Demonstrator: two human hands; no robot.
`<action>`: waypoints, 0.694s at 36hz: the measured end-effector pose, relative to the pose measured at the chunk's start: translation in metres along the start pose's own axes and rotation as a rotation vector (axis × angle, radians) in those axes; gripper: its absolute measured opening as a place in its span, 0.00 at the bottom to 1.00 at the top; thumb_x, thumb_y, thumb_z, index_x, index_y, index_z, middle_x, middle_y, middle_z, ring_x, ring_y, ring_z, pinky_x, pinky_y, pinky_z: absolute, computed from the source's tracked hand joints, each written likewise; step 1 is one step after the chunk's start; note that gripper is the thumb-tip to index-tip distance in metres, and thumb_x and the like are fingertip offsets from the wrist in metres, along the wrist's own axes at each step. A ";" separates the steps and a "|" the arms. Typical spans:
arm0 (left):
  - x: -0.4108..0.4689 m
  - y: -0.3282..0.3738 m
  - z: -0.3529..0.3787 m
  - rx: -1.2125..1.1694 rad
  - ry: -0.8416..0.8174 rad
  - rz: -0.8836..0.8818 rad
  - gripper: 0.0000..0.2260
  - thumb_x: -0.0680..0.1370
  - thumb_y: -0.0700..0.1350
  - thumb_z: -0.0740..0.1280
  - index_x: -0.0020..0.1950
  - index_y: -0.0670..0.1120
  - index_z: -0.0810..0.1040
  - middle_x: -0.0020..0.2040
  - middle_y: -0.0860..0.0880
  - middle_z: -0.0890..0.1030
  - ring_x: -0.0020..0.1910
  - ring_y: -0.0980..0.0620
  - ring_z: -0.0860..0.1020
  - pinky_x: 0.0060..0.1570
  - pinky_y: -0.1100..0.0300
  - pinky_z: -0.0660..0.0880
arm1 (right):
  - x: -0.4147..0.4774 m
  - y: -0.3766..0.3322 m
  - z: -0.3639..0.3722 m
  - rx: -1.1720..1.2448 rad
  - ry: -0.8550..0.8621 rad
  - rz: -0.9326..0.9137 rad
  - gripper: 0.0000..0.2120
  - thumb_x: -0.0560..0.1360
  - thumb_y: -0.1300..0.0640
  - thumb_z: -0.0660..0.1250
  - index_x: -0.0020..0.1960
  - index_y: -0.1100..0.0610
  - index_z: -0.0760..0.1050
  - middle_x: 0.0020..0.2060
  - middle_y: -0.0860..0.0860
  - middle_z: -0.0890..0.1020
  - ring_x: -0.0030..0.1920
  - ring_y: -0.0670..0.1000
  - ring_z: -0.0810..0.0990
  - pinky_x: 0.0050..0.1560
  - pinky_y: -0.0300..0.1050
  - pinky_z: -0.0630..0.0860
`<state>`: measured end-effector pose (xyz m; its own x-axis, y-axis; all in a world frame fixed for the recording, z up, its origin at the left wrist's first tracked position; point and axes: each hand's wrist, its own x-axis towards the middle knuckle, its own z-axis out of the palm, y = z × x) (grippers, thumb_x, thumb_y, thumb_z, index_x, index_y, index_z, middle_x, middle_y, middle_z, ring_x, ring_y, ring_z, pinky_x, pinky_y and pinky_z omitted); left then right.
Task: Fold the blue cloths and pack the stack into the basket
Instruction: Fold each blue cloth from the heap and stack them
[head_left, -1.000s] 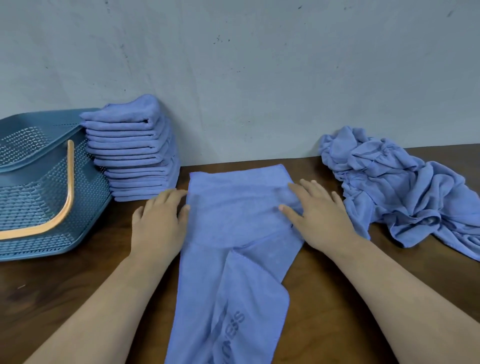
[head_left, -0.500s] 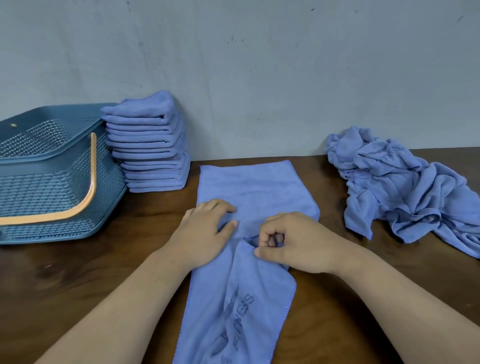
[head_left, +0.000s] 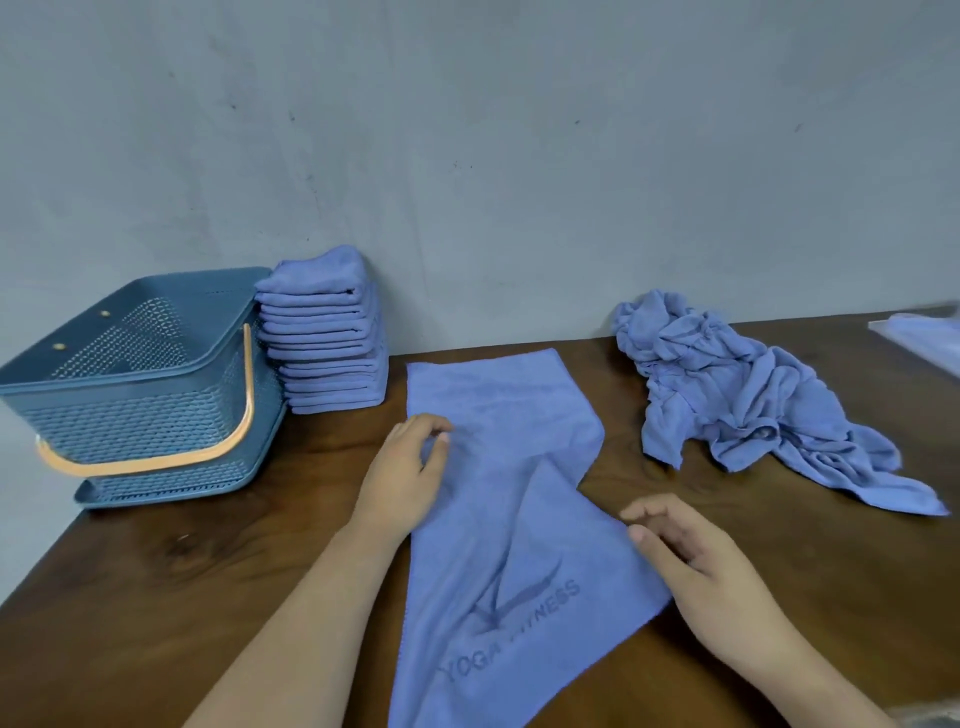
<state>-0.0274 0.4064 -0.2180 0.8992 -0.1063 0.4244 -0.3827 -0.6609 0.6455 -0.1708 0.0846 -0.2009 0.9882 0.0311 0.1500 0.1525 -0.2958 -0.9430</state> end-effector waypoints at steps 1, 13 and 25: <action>-0.007 0.004 -0.002 -0.007 0.005 -0.008 0.07 0.87 0.48 0.62 0.61 0.54 0.79 0.55 0.62 0.79 0.58 0.61 0.76 0.58 0.61 0.75 | -0.007 0.000 -0.004 0.004 0.016 0.007 0.07 0.85 0.54 0.64 0.55 0.46 0.81 0.46 0.47 0.85 0.51 0.51 0.83 0.54 0.49 0.76; -0.123 0.051 -0.036 -0.262 -0.036 -0.155 0.13 0.83 0.37 0.69 0.56 0.57 0.81 0.52 0.56 0.83 0.46 0.53 0.81 0.47 0.65 0.75 | -0.030 0.002 -0.024 0.194 -0.001 0.083 0.32 0.77 0.80 0.58 0.59 0.49 0.86 0.50 0.56 0.87 0.51 0.52 0.84 0.52 0.46 0.79; -0.191 0.072 -0.082 -0.251 -0.490 -0.018 0.27 0.68 0.29 0.60 0.56 0.53 0.85 0.64 0.54 0.83 0.69 0.49 0.78 0.72 0.55 0.69 | -0.034 -0.001 -0.020 0.217 0.078 0.028 0.15 0.78 0.72 0.71 0.57 0.55 0.87 0.50 0.53 0.89 0.54 0.54 0.87 0.55 0.43 0.83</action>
<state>-0.2440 0.4402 -0.2000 0.8765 -0.4698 0.1049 -0.3511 -0.4748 0.8070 -0.2049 0.0645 -0.1989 0.9893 -0.0505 0.1370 0.1325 -0.0833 -0.9877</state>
